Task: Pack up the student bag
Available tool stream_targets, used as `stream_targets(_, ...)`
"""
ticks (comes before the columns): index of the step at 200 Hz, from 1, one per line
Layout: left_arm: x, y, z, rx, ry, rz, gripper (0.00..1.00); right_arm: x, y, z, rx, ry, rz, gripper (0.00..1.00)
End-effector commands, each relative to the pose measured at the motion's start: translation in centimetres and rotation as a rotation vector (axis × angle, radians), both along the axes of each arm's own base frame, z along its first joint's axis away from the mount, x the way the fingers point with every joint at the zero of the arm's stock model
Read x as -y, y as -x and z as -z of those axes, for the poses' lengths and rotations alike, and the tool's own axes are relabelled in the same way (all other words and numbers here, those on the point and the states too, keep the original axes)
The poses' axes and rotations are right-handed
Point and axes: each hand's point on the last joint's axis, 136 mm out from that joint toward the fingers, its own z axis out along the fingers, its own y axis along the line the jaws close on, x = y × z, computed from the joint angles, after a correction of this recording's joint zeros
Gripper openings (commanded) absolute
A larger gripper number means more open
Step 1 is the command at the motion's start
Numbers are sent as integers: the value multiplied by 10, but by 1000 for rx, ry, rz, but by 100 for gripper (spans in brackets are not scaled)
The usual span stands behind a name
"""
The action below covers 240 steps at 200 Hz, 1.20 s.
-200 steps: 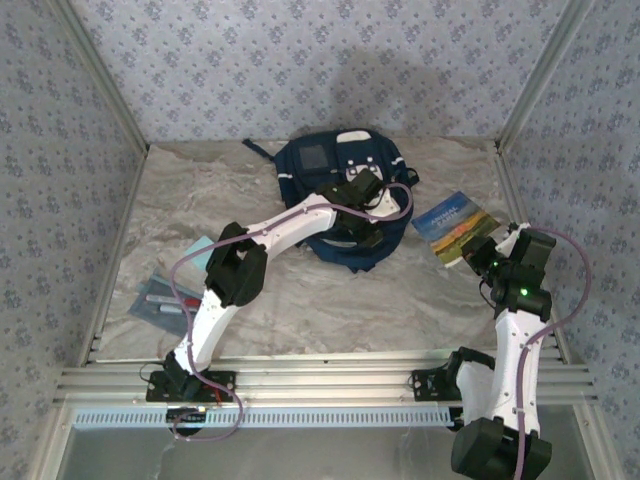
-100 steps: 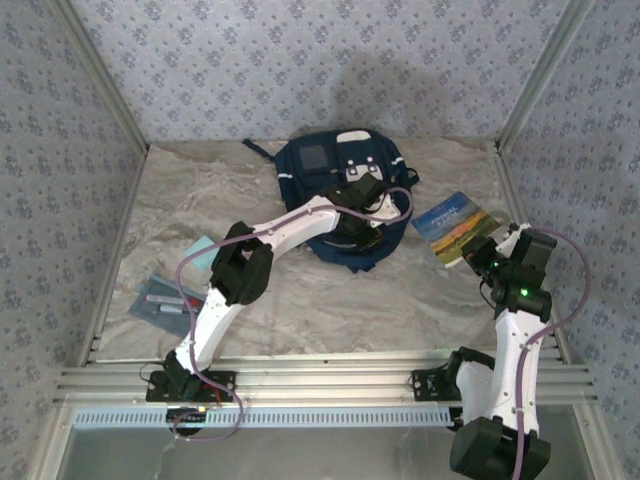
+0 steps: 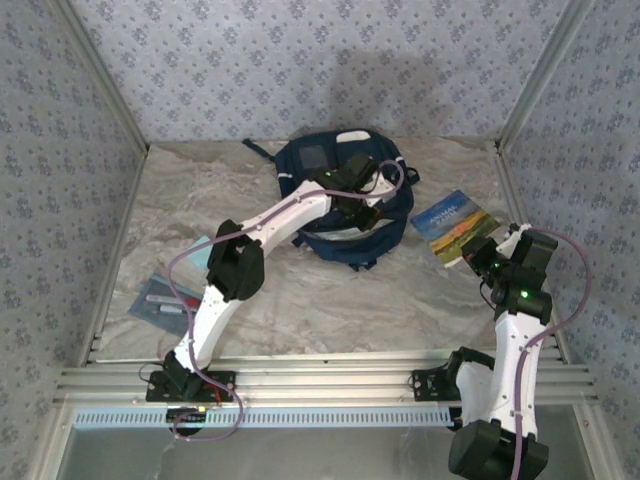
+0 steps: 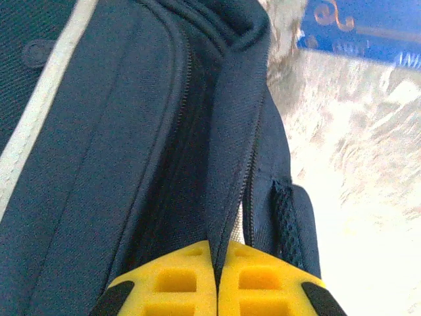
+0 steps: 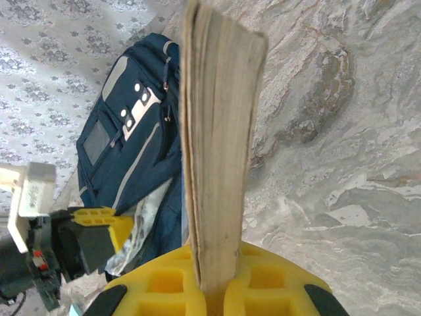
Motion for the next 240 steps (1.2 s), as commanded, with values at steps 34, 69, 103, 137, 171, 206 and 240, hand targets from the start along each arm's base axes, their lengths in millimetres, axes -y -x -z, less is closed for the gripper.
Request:
stream_targets(34, -24, -61, -134, -76, 442, -256, 0, -13, -2, -39, 125, -74, -39, 0)
stream_targets(69, -17, -62, -181, -100, 581, -227, 0, -28, -7, -44, 165, -196, -75, 0)
stream_targets(103, -7, -53, -211, -171, 667, -191, 0, -51, -13, -51, 202, -279, -132, 0)
stream_targets(137, -2, -45, -224, -162, 687, -178, 0, -78, -19, -56, 224, -288, -182, 0)
stream_targets(171, 8, -41, -206, -150, 634, -184, 0, -95, -20, -67, 235, -257, -236, 0)
stream_targets(206, 22, -38, -186, -243, 637, -180, 0, -95, -21, -61, 214, -248, -220, 0)
stream_targets(240, 37, -25, -196, -263, 678, -140, 0, -106, -37, -31, 185, -258, -204, 0)
